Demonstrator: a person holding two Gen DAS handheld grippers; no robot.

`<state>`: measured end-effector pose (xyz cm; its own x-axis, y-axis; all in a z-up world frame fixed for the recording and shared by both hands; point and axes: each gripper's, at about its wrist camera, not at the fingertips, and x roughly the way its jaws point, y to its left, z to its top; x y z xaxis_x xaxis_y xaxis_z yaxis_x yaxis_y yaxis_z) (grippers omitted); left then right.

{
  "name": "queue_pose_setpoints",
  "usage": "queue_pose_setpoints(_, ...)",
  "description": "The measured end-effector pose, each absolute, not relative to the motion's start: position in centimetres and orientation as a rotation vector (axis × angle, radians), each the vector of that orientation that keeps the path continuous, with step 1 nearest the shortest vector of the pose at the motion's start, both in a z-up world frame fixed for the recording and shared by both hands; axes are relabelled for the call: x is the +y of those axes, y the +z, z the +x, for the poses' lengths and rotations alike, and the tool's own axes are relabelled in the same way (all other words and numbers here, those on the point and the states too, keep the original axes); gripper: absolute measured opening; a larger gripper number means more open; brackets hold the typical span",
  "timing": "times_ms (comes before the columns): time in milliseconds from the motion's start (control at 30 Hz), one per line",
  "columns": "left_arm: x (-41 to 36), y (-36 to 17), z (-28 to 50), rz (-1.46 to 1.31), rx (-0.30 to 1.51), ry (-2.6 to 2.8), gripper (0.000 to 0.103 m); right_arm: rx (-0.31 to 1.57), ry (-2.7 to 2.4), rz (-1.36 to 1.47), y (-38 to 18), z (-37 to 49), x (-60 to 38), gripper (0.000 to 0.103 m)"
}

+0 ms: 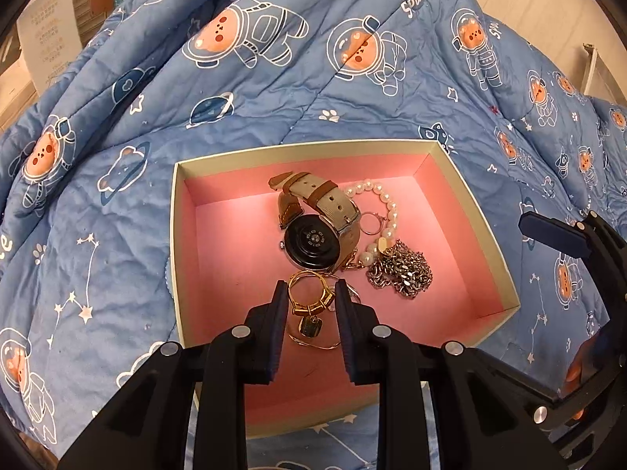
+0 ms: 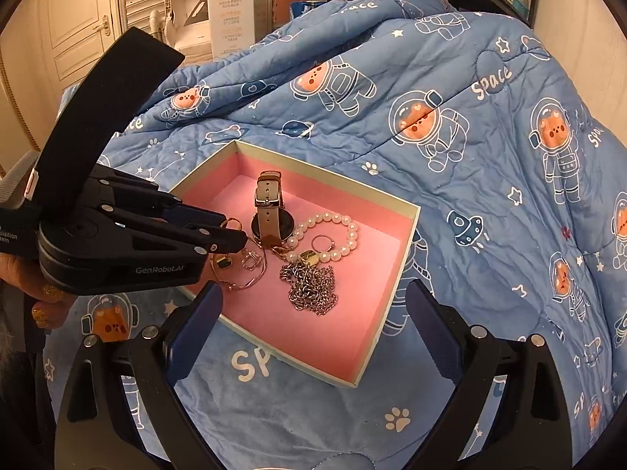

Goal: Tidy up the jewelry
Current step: 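Open the left tool to drop the hoop earring and lift away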

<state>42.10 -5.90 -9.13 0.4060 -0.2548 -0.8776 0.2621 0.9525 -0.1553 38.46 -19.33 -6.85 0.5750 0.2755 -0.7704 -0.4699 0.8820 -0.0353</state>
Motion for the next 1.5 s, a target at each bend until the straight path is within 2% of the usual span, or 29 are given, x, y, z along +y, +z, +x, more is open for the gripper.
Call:
queue_pose_setpoints(300,-6.4,-9.3,43.4,0.027,1.143,-0.339,0.024,0.918,0.491,-0.266,-7.8,40.1,-19.1,0.093)
queue_pose_setpoints(667,-5.5,-9.4,43.5,-0.057,1.158,-0.339,0.024,0.924,0.491,-0.245,-7.7,40.5,-19.3,0.093)
queue_pose_setpoints(967,-6.6,-9.6,43.8,-0.005,1.161,-0.320,0.025,0.915,0.479,-0.267,-7.7,40.3,-19.1,0.093)
queue_pose_setpoints(1100,-6.6,-9.6,43.7,-0.007,1.152,-0.317,0.034,0.918,0.479,-0.266,-7.8,40.3,-19.2,0.093)
queue_pose_setpoints(1200,-6.5,-9.2,43.5,0.001,1.136,-0.305,0.050,0.914,0.470,-0.273,-7.8,40.2,-19.4,0.093)
queue_pose_setpoints(1300,-6.3,-8.8,43.2,0.010,1.116,-0.309,0.059,0.899,0.461,-0.289,-7.6,39.8,-19.5,0.093)
queue_pose_setpoints(1333,-6.2,-8.7,43.0,0.014,1.105,-0.305,0.066,0.895,0.460,-0.294,-7.5,39.6,-19.6,0.093)
queue_pose_setpoints(1467,-5.9,-7.7,41.7,0.017,1.045,-0.292,0.072,0.882,0.451,-0.293,-7.3,38.7,-19.7,0.093)
queue_pose_setpoints(1500,-5.8,-7.4,41.3,0.014,1.021,-0.284,0.078,0.878,0.446,-0.287,-7.2,38.5,-19.8,0.093)
